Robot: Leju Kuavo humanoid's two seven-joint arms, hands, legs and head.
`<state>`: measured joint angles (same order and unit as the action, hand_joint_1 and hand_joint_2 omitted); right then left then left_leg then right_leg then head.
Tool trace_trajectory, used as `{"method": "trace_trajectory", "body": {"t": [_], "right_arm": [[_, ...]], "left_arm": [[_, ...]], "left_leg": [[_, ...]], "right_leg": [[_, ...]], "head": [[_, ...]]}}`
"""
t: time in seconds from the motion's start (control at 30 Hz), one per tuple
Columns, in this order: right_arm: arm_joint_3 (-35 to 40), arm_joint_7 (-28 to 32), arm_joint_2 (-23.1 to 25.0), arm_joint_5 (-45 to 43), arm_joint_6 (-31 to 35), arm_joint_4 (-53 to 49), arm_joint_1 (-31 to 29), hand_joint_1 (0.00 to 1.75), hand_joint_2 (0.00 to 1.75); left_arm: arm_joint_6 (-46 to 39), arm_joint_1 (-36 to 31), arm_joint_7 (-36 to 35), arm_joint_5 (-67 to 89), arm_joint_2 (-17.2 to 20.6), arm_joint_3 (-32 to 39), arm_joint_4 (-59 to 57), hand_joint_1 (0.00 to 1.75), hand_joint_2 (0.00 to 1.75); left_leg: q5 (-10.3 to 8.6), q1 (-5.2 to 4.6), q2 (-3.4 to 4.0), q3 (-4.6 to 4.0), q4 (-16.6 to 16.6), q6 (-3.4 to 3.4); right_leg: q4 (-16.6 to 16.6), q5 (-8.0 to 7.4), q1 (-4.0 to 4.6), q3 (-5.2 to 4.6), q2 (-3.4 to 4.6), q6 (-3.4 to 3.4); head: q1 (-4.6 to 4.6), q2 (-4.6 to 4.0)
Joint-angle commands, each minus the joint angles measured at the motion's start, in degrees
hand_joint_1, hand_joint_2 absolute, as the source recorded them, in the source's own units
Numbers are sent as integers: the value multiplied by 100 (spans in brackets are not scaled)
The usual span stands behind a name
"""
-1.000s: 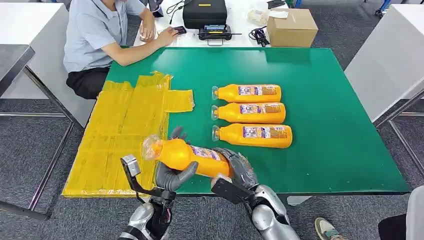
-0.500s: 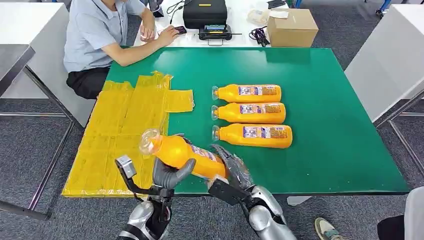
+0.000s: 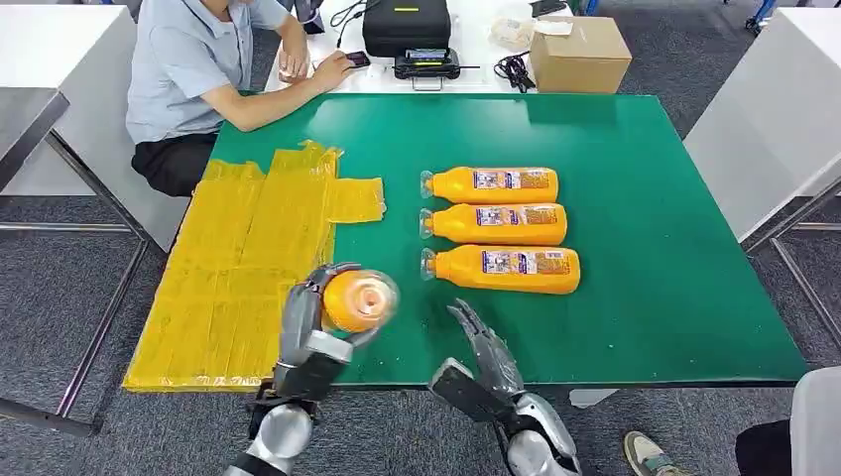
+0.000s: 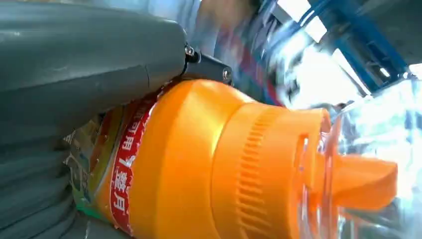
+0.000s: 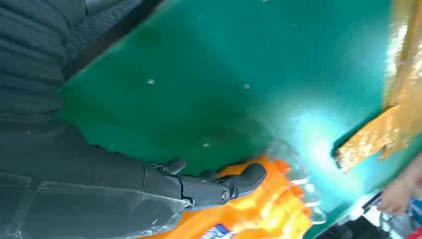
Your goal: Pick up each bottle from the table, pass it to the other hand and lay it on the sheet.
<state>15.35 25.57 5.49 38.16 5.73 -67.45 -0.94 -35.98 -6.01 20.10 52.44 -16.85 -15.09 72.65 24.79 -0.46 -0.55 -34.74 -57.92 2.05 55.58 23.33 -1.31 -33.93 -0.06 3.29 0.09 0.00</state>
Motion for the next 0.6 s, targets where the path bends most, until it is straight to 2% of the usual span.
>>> {"method": "trace_trajectory", "body": {"t": [0.03,0.07,0.23,0.3,0.43,0.57,0.6], "right_arm": [[-490,151,78,8,58,350,-208,0,175],[-480,190,84,-4,55,369,-226,0,175],[-451,222,97,-22,46,351,-214,0,175],[-435,255,103,-65,27,359,-233,0,175],[-425,289,112,-98,-12,447,-293,0,175],[-428,298,110,-105,-9,459,-294,0,175],[-448,310,109,-119,-8,460,-283,0,175]], "left_arm": [[-402,-467,-1450,3338,732,844,-459,175,175],[-402,-578,-1551,3475,806,848,-688,175,175],[-402,-835,-1750,3756,933,817,-1099,175,175],[-309,-1118,-2081,3751,1115,569,-1767,175,175],[-59,-1541,-1913,3510,1145,725,-2755,175,175],[-110,-1582,-1848,3451,1161,737,-2857,175,175],[91,-1638,-1659,3161,1099,839,-3052,175,175]], "left_leg": [[6,10,27,37,8,-19],[-1,5,12,14,5,-10],[-5,6,9,17,7,-8],[1,12,9,29,6,-13],[-6,7,2,22,9,-7],[-4,9,4,19,4,-8],[-2,10,7,24,3,-11]], "right_leg": [[-8,-1,12,29,22,-22],[-4,-3,6,9,8,-12],[-5,-2,5,12,5,-11],[-6,3,12,26,3,-18],[-6,0,6,20,-2,-12],[-4,0,9,17,1,-13],[-2,2,10,21,3,-16]], "head": [[0,0],[-2,0],[-2,0],[0,0],[0,0],[0,0],[-2,0]]}}
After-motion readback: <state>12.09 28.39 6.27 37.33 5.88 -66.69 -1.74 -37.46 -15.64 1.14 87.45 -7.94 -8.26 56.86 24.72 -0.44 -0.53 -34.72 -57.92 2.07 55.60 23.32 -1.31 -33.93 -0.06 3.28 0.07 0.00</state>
